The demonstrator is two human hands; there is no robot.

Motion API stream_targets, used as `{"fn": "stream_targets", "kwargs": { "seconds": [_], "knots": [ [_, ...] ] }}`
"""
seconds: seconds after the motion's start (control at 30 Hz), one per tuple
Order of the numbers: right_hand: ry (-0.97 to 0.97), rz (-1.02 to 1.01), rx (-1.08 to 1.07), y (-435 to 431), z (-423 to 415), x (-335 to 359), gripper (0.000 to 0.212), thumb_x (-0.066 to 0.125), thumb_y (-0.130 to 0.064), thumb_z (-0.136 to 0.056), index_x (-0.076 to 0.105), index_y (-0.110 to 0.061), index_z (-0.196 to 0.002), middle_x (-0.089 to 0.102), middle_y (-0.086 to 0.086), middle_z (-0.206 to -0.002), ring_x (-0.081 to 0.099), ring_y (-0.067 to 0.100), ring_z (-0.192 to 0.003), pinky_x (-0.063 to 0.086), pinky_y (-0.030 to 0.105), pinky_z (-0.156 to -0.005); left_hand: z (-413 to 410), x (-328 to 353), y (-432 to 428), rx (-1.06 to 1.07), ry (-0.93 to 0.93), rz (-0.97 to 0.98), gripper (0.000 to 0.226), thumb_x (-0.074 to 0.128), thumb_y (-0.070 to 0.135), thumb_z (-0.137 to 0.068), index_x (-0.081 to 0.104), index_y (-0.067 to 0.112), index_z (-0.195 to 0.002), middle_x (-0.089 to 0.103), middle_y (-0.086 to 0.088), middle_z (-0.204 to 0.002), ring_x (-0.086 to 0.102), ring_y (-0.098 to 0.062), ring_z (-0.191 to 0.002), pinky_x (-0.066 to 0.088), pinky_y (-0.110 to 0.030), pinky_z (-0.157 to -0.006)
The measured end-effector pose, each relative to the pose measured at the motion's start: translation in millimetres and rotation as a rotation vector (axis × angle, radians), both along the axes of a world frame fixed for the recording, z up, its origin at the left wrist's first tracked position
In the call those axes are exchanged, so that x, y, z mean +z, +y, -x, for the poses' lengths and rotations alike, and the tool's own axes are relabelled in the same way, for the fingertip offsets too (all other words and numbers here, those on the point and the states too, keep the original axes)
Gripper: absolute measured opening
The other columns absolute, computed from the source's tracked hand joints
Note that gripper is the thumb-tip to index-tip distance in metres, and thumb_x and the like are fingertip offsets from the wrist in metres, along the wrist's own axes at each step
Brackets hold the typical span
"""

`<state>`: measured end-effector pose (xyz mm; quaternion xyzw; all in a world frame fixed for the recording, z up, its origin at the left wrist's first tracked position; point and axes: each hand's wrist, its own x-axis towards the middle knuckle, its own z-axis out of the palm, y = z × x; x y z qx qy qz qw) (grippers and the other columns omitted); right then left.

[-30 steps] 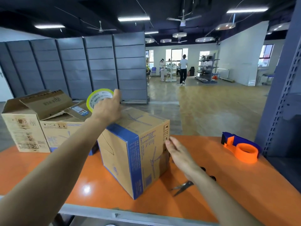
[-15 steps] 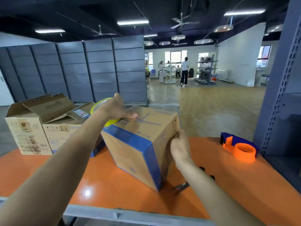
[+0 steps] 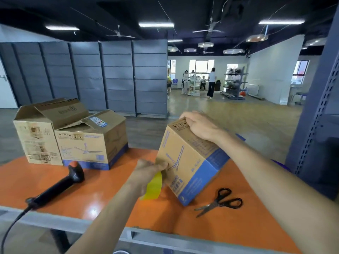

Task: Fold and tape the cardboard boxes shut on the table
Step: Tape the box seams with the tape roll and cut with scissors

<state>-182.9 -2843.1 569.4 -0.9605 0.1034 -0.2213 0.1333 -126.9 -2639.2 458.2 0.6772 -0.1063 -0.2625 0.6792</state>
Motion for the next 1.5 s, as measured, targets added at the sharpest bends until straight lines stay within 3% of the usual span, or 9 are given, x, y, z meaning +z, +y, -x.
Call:
{"fn": "stream_targets", "kwargs": {
  "seconds": [0.13,0.33,0.43,0.53,0.73,0.9,1.03,1.33,1.5],
  "knots": [
    [0.023,0.014,0.034,7,-10,-3,0.035,0.029,-0.026,-0.109,0.061,-0.039,-0.113,0.057,-0.007,-0.115,0.054,0.019,-0.110,0.040,0.037,-0.084,-16,8,2,0.175,-0.263,-0.045,0.052,0.077,0.022,-0.088,0.040,0.014,-0.123,0.057,-0.011,-0.119,0.065,-0.031,-0.107,0.058,-0.055,-0.085],
    [0.126,-0.005,0.191,19,-16,-1,0.028,0.034,-0.032,-0.110,0.060,-0.042,-0.111,0.057,-0.014,-0.120,0.053,0.011,-0.107,0.039,0.027,-0.079,-19,67,5,0.107,-0.595,-0.034,0.038,0.059,0.060,-0.094,0.052,0.024,-0.102,0.065,0.007,-0.095,0.071,-0.021,-0.085,0.063,-0.052,-0.071],
    [0.211,0.039,0.278,28,-21,-5,0.022,0.043,-0.035,-0.108,0.062,-0.034,-0.118,0.064,-0.012,-0.117,0.058,0.010,-0.103,0.045,0.029,-0.080,-19,88,8,-0.020,-0.586,-0.043,0.045,0.067,0.064,-0.087,0.058,0.021,-0.094,0.072,-0.005,-0.091,0.075,-0.027,-0.078,0.062,-0.050,-0.057],
    [0.218,0.022,0.303,36,-23,-3,0.020,0.053,-0.032,-0.105,0.064,-0.029,-0.121,0.063,-0.016,-0.111,0.055,0.002,-0.096,0.041,0.022,-0.074,-30,90,8,-0.052,-0.566,-0.030,0.034,0.080,0.041,-0.085,0.059,0.017,-0.097,0.076,-0.003,-0.086,0.073,-0.024,-0.088,0.060,-0.043,-0.077],
    [0.218,-0.106,0.311,40,-4,1,0.044,0.054,-0.005,-0.102,0.051,-0.021,-0.143,0.053,-0.002,-0.147,0.046,0.005,-0.132,0.036,0.019,-0.107,-32,63,-9,-0.050,-0.533,-0.066,0.036,0.081,0.033,-0.085,0.054,0.018,-0.105,0.064,-0.001,-0.104,0.058,-0.012,-0.092,0.042,-0.028,-0.070],
    [0.286,0.100,-0.038,27,35,7,0.057,0.057,-0.043,-0.101,0.040,-0.027,-0.153,0.036,0.000,-0.160,0.038,0.023,-0.144,0.034,0.040,-0.116,-33,64,-19,-0.031,-0.574,-0.039,0.031,0.078,0.020,-0.087,0.055,0.019,-0.108,0.062,0.003,-0.103,0.058,-0.010,-0.093,0.042,-0.027,-0.069],
    [0.387,0.023,-0.310,28,71,-8,0.063,0.033,-0.057,-0.105,0.049,-0.009,-0.144,0.053,0.015,-0.147,0.053,0.034,-0.131,0.044,0.044,-0.107,-29,61,-21,0.010,-0.576,-0.003,0.028,0.076,0.019,-0.089,0.056,0.017,-0.109,0.061,0.006,-0.094,0.056,-0.003,-0.081,0.041,-0.016,-0.057],
    [0.111,-0.284,-0.070,21,73,-20,0.050,0.051,-0.052,-0.101,0.052,-0.027,-0.144,0.043,-0.006,-0.156,0.038,0.017,-0.144,0.032,0.035,-0.109,-16,50,8,0.182,-0.626,0.047,0.034,0.078,0.035,-0.089,0.051,0.024,-0.106,0.059,0.007,-0.098,0.058,-0.005,-0.084,0.044,-0.022,-0.057],
    [-0.041,-0.275,-0.146,20,59,-30,0.032,0.046,-0.049,-0.104,0.068,-0.031,-0.117,0.066,-0.010,-0.110,0.060,0.015,-0.102,0.038,0.029,-0.074,-16,34,8,0.249,-0.557,0.123,0.046,0.076,0.040,-0.090,0.048,0.016,-0.117,0.054,0.011,-0.101,0.052,0.006,-0.086,0.039,-0.019,-0.064]
  ]
}}
